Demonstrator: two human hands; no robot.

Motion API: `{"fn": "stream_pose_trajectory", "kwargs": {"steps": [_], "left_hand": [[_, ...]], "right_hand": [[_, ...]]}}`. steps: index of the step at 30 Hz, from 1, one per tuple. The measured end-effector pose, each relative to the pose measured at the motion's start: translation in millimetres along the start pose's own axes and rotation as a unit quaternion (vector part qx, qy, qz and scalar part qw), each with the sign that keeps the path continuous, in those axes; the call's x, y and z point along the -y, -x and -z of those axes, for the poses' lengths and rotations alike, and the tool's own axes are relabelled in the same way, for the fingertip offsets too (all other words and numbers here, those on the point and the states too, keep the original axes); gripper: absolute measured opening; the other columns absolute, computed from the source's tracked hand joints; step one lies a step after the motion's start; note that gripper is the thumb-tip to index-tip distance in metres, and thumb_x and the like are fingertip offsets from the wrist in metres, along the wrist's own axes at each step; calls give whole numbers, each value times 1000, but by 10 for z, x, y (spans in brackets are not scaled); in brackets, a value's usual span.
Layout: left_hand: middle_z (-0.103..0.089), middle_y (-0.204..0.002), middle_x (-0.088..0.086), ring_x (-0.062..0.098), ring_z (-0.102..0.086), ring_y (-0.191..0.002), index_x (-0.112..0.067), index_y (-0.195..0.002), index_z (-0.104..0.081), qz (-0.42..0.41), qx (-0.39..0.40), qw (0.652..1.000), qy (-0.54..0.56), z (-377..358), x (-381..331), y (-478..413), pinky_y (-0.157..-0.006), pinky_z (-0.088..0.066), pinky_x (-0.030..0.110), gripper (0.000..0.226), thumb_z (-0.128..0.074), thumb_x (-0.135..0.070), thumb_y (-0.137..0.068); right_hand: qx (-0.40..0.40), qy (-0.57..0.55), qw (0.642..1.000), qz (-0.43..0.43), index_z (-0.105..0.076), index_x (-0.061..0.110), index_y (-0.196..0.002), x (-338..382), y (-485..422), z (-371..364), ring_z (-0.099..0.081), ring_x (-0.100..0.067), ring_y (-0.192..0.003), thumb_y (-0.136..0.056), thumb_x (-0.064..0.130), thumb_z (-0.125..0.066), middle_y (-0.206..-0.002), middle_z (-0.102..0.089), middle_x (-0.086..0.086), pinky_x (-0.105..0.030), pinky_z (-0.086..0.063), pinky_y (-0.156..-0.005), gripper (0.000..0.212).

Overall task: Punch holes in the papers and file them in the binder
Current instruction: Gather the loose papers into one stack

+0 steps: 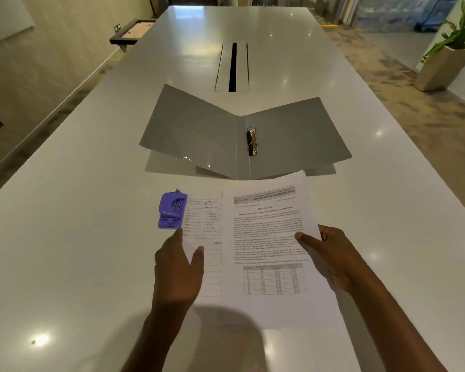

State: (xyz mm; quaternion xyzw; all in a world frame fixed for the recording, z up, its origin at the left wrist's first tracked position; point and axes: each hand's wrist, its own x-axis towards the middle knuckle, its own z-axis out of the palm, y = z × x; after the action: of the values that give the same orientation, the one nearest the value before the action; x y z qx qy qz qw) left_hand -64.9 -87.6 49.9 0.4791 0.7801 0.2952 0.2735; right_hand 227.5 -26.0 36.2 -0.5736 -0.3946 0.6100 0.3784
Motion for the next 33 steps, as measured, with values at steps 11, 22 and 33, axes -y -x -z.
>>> {"fn": "stream_pose_trajectory", "kwargs": {"steps": [11, 22, 33], "left_hand": [[-73, -115, 0, 15, -71, -94, -14, -137, -59, 152, -2, 961, 230, 161, -82, -129, -65, -49, 23, 34, -66, -19, -103], [-77, -87, 16, 36, -75, -80, -3, -97, -72, 128, 66, 967, 210, 113, -31, -307, -68, -56, 37, 23, -58, -20, -105], [-81, -96, -5, 10, -78, -82, -16, -103, -71, 59, 100, 973, 200, -118, -122, -307, -69, -60, 29, 15, -60, -25, -106]], "right_hand": [[20, 21, 999, -15, -75, 7, -119, -25, 33, -129, -79, -21, -102, -102, 7, -62, -114, -80, -2, -28, -61, -79, 21], [2, 53, 999, 4, -76, 16, -115, 15, 91, -245, -80, -17, -95, -101, 5, -63, -108, -82, 4, -30, -62, -81, 22], [-17, 44, 998, 33, -68, 16, -111, -71, 164, -552, -79, -11, -89, -95, 2, -67, -105, -80, 3, -20, -61, -69, 21]]}}
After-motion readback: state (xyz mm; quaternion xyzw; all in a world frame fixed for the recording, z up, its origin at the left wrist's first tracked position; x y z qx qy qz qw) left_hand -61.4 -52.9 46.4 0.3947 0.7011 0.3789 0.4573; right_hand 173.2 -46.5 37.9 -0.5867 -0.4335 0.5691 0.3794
